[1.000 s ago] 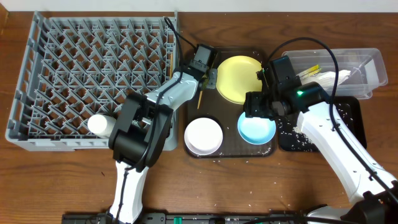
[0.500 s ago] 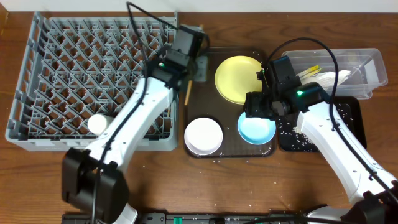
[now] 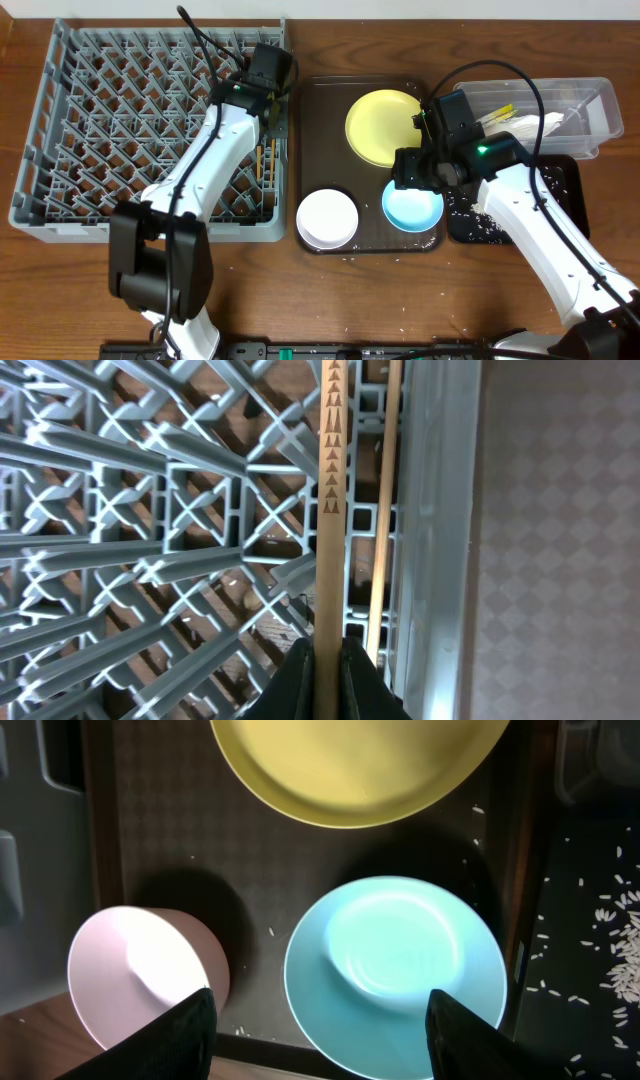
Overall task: Sort waste into correct bins and load items into the dishwasher
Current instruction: 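Carry the second chopstick with left gripper and stand it in the rack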
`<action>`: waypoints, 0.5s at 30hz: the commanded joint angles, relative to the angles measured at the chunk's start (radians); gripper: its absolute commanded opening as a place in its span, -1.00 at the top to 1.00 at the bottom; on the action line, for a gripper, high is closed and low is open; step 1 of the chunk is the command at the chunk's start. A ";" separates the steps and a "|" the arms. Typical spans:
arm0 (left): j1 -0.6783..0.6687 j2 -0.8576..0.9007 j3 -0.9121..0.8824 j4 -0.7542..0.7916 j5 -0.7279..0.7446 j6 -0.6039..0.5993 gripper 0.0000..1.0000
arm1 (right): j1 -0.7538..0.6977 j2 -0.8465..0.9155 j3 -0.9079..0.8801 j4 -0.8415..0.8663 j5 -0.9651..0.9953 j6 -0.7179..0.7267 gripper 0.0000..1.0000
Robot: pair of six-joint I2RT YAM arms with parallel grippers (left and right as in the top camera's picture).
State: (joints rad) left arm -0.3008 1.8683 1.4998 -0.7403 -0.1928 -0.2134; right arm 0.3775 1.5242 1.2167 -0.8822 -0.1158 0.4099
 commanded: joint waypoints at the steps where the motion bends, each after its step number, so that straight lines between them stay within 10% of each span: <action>1: 0.003 0.048 -0.008 -0.003 0.002 -0.006 0.84 | 0.004 0.004 0.012 -0.001 0.006 0.005 -0.30; 15: 0.003 0.022 0.005 0.003 0.087 -0.006 0.45 | 0.003 0.004 0.012 0.005 0.006 0.005 -0.30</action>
State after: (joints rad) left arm -0.3019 1.9434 1.4967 -0.7338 -0.1741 -0.2134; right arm 0.3775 1.5242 1.2167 -0.8810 -0.1158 0.4099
